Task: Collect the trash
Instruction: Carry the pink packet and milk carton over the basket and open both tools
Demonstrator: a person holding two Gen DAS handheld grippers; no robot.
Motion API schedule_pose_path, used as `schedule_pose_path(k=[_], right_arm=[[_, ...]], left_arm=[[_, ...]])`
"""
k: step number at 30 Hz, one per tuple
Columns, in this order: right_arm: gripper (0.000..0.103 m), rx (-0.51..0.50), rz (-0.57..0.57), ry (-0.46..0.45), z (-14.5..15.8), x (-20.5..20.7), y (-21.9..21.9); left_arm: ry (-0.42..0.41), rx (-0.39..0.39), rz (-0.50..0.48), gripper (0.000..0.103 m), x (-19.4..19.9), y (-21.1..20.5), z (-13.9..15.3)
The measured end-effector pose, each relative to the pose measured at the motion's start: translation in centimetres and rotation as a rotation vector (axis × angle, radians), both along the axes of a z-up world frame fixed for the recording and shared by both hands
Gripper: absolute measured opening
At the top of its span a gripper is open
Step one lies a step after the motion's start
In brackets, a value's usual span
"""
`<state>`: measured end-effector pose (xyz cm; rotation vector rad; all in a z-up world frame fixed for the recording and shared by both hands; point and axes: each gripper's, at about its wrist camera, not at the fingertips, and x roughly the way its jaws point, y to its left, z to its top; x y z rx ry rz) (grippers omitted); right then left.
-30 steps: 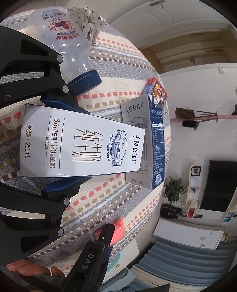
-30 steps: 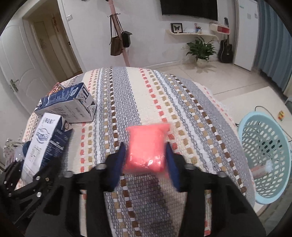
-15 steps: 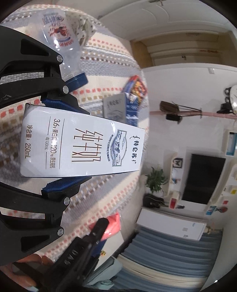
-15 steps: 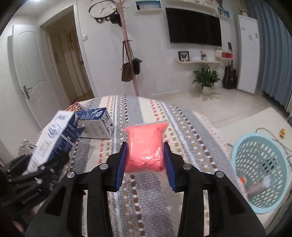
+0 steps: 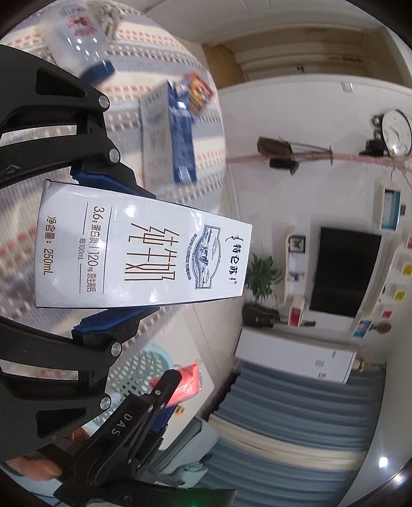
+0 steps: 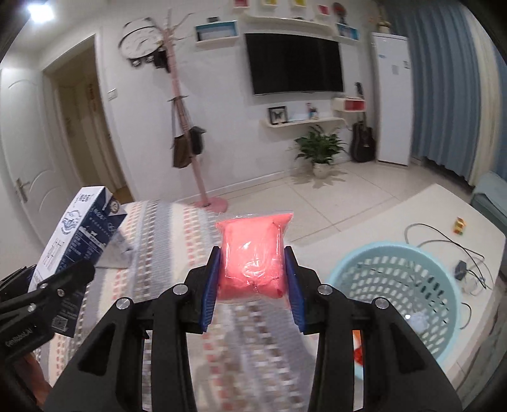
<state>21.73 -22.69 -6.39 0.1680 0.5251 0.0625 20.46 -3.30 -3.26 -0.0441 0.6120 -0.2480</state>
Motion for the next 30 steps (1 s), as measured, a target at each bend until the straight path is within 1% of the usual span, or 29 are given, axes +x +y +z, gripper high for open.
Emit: schedule_pose_path(k=[3, 8, 15, 22, 27, 30], right_arm=[[0.035, 0.019, -0.042, 0.001, -0.1, 0.2, -2.9], [0.035, 0.038, -0.099, 0.014, -0.9, 0.6, -6.5], [0.035, 0.058, -0.181, 0.044, -2.3, 0.8, -11.3], [0.035, 0.081, -0.289, 0.116, -5.0, 0.9, -16.6], [0.036, 0.103, -0.347, 0.173, -7.0, 0.8, -19.3], [0.036, 0.136, -0.365, 0.216, -8.3, 0.9, -20.6]], left_arm=[[0.002, 0.002, -0.042, 0.059, 0.9, -2.5, 0.3], [0.013, 0.005, -0.122, 0.059, 2.4, -6.5, 0.1], [0.052, 0.031, -0.203, 0.059, 4.4, -11.9, -1.6], [0.097, 0.065, -0.265, 0.059, 6.1, -16.8, -3.8], [0.132, 0.059, -0.289, 0.059, 6.9, -19.2, -5.0], [0.155, 0.061, -0.3, 0.06, 7.3, -20.3, -5.5]])
